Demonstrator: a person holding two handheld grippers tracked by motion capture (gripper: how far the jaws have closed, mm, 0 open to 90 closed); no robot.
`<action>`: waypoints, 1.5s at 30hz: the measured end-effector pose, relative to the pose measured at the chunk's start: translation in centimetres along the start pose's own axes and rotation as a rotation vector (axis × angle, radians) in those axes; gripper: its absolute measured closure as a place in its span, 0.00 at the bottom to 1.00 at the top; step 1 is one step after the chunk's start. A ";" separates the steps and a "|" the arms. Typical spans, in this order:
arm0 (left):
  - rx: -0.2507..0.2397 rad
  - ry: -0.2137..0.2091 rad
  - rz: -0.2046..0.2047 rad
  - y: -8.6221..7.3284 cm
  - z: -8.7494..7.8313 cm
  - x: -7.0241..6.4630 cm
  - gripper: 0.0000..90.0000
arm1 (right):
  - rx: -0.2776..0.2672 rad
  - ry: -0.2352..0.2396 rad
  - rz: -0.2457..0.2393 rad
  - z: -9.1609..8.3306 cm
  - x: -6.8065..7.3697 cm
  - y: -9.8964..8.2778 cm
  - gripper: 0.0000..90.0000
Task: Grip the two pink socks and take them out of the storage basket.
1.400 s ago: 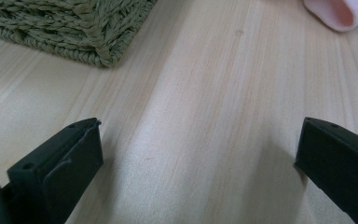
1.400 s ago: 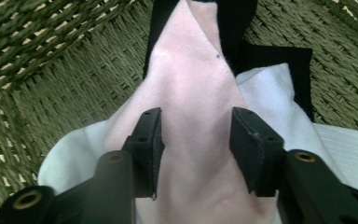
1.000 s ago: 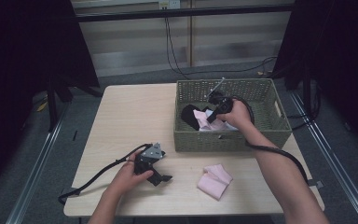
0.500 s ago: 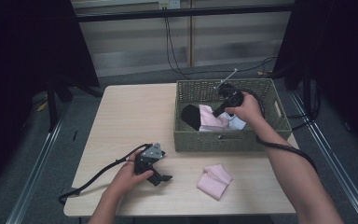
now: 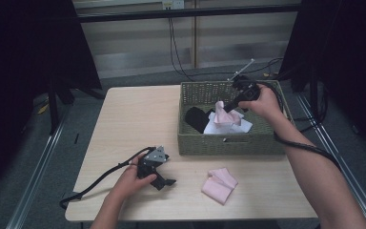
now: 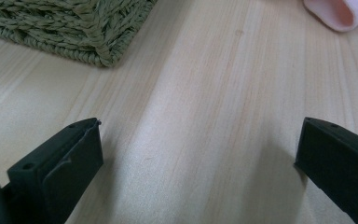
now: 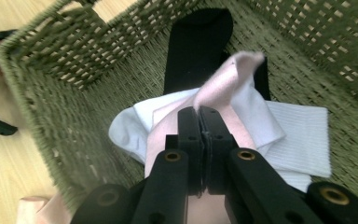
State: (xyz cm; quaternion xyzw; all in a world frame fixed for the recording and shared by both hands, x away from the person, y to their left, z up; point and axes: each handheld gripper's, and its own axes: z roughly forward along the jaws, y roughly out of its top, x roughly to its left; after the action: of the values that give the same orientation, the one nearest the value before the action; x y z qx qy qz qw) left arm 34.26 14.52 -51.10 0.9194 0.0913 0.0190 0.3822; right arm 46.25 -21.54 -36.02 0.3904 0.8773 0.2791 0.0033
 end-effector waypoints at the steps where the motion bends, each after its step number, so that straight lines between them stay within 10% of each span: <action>1: 0.000 0.000 0.000 0.0 0.0 0.0 0.00 | -0.012 0.006 -0.005 -0.7 0.0 0.0 0.98; 45: 0.003 0.004 -0.001 0.0 0.0 0.0 0.00 | -0.014 0.028 -0.119 -9.3 3.6 0.0 0.98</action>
State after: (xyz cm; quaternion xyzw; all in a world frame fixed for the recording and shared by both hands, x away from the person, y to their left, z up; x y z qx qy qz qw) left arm 34.25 14.52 -51.07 0.9198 0.0926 0.0202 0.3807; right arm 41.72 -23.61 -27.41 0.3337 0.8969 0.2900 0.0101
